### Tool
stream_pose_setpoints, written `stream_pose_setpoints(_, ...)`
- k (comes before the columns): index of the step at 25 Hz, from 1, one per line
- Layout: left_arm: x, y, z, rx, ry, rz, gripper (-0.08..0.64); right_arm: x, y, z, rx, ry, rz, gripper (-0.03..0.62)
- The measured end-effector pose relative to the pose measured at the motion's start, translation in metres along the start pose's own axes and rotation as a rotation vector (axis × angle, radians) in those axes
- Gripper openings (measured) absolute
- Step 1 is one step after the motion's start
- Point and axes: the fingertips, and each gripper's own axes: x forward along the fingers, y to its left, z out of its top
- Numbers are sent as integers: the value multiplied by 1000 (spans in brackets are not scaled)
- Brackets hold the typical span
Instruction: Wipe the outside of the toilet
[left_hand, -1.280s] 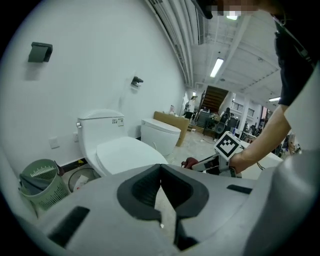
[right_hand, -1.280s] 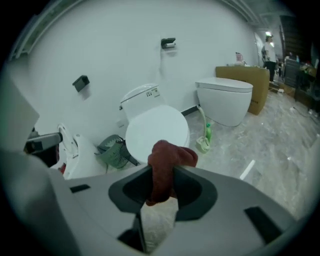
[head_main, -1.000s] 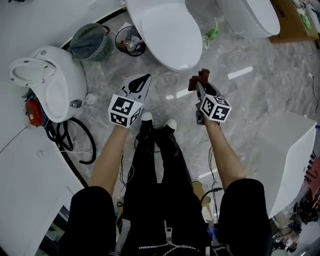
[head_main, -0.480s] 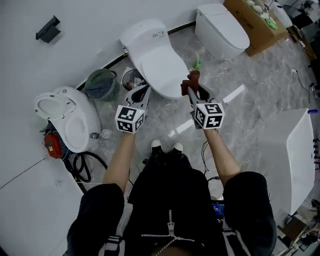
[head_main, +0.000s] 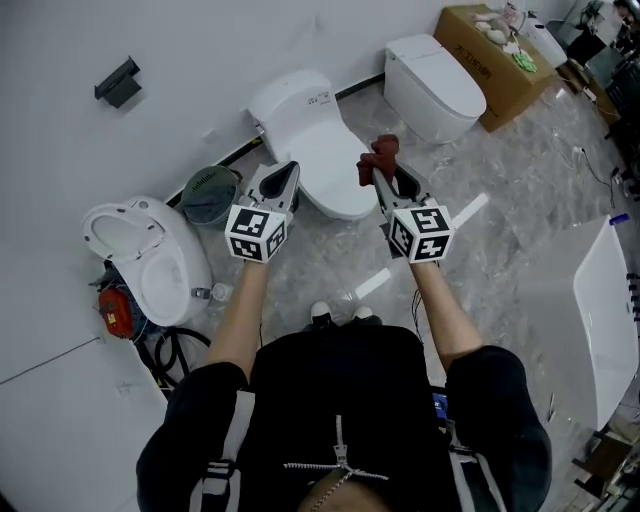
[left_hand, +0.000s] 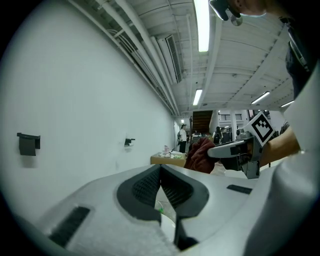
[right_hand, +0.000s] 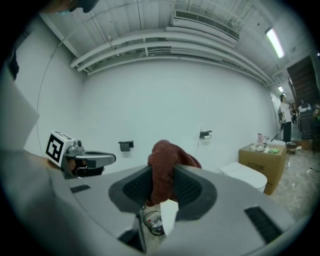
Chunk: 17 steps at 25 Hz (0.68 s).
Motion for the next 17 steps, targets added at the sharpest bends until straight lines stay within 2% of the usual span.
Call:
stream_pose_setpoints(6,-9,7,4,3,-3,-8,0,-2,11,-4,19,0,0,117)
stream_pose_setpoints(17,-7,14,1,-19,-13,-25,0,7,31,-7,-25,35,32,117)
